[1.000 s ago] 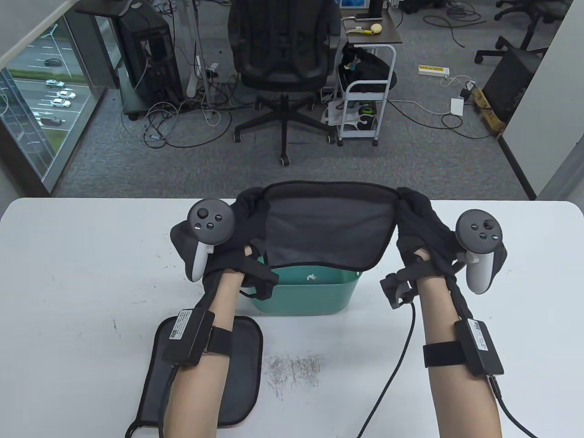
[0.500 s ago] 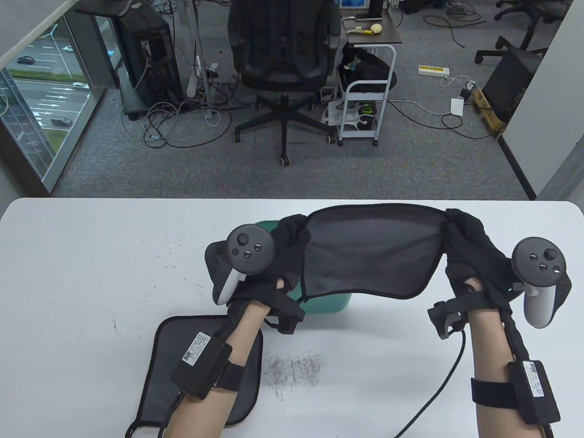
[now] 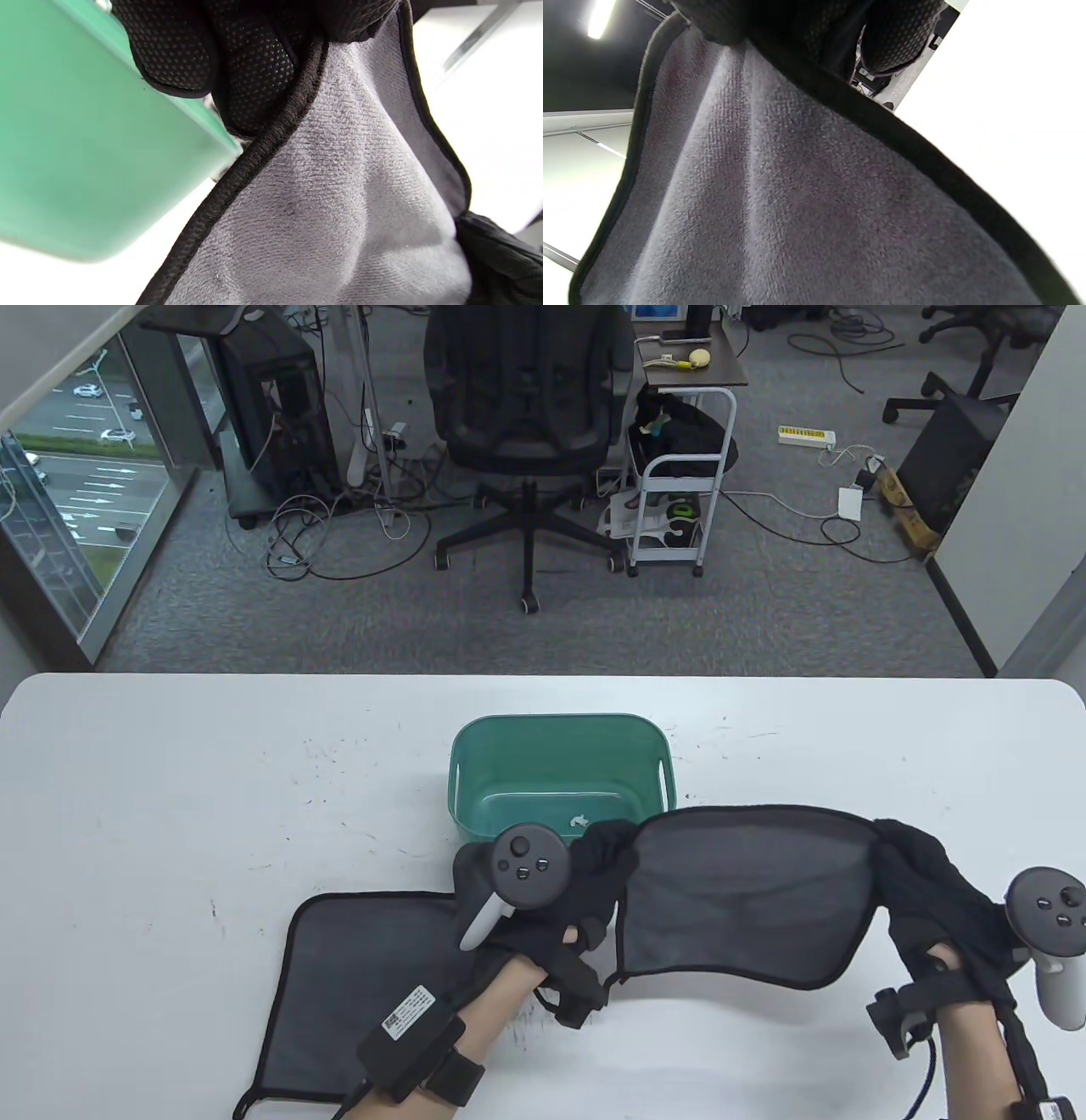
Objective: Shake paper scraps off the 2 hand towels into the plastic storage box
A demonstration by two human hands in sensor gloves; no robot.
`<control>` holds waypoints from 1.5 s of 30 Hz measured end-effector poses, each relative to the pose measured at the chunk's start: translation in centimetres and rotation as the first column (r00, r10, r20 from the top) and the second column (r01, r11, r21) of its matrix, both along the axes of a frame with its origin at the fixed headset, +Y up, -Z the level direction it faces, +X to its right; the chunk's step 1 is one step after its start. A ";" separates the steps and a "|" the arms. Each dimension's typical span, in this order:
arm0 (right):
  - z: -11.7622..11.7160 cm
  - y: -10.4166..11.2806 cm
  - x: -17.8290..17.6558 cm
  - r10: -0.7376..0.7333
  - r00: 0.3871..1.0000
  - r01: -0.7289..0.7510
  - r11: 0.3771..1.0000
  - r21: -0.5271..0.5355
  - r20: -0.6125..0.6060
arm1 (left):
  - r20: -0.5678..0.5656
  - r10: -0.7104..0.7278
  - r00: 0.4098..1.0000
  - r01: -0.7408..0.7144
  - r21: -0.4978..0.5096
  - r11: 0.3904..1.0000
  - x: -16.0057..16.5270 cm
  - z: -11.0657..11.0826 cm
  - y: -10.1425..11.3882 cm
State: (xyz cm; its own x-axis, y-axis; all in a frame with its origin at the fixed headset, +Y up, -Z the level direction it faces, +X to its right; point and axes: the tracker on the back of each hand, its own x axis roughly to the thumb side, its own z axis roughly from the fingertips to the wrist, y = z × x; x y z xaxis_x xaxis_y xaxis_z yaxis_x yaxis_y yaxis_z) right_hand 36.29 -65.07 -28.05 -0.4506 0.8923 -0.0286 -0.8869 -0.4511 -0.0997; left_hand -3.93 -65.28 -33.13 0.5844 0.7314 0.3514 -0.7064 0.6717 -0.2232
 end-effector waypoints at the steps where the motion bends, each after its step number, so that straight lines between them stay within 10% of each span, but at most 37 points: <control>1: 0.4 -0.5 0.2 -0.004 1.000 0.004 1.000 -0.008 -0.003 | 0.019 0.010 1.000 -0.010 -0.024 1.000 0.1 0.2 -0.6; 11: 3.9 -3.8 1.8 0.034 0.998 -0.040 0.989 -0.141 -0.043 | 0.102 0.062 0.993 -0.036 -0.236 0.971 1.5 3.8 -6.3; 19: 2.3 -7.7 0.9 0.142 0.990 -0.139 0.956 -0.257 -0.006 | -0.033 -0.036 0.999 0.023 -0.342 0.939 2.3 2.7 -10.9; 45: -2.7 -12.5 -2.6 0.352 0.934 -0.300 0.863 -0.405 0.057 | -0.203 -0.397 0.895 0.290 -0.412 0.864 5.7 0.0 -14.2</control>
